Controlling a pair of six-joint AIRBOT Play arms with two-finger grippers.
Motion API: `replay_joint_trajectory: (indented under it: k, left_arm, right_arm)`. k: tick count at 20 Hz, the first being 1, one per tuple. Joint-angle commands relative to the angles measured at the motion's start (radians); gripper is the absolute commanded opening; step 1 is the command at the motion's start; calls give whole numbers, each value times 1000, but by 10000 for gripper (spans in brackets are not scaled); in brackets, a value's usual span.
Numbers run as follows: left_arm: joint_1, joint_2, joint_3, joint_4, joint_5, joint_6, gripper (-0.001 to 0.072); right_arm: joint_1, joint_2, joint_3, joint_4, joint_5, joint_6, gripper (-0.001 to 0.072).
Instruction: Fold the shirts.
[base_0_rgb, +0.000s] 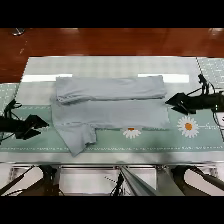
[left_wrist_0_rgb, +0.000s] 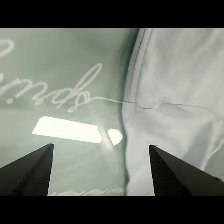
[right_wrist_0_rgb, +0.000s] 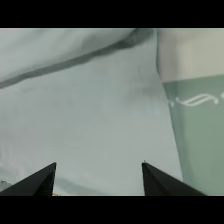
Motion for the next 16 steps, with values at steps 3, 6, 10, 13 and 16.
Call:
replay_joint_trajectory:
  k: [3,6,10,13,16]
  left_arm:
    - [79,71,-166,-192,35,84,704]
    - [34,71,-211,-267,54,111,704]
    - [-17,71,-257,-273,103,116,704]
    - [-44,71,-263,-284,110,130,703]
    - [-106,65,-266,-284,109,146,702]
  right_arm:
    - [-9,178,-192,119,-60,-52,622]
    - [-9,180,-192,126,-60,-52,622]
    - [-9,180,-192,167,-63,-52,622]
    - [-9,180,-192,163,-76,-53,622]
    - [-9,180,-192,163,-109,-48,622]
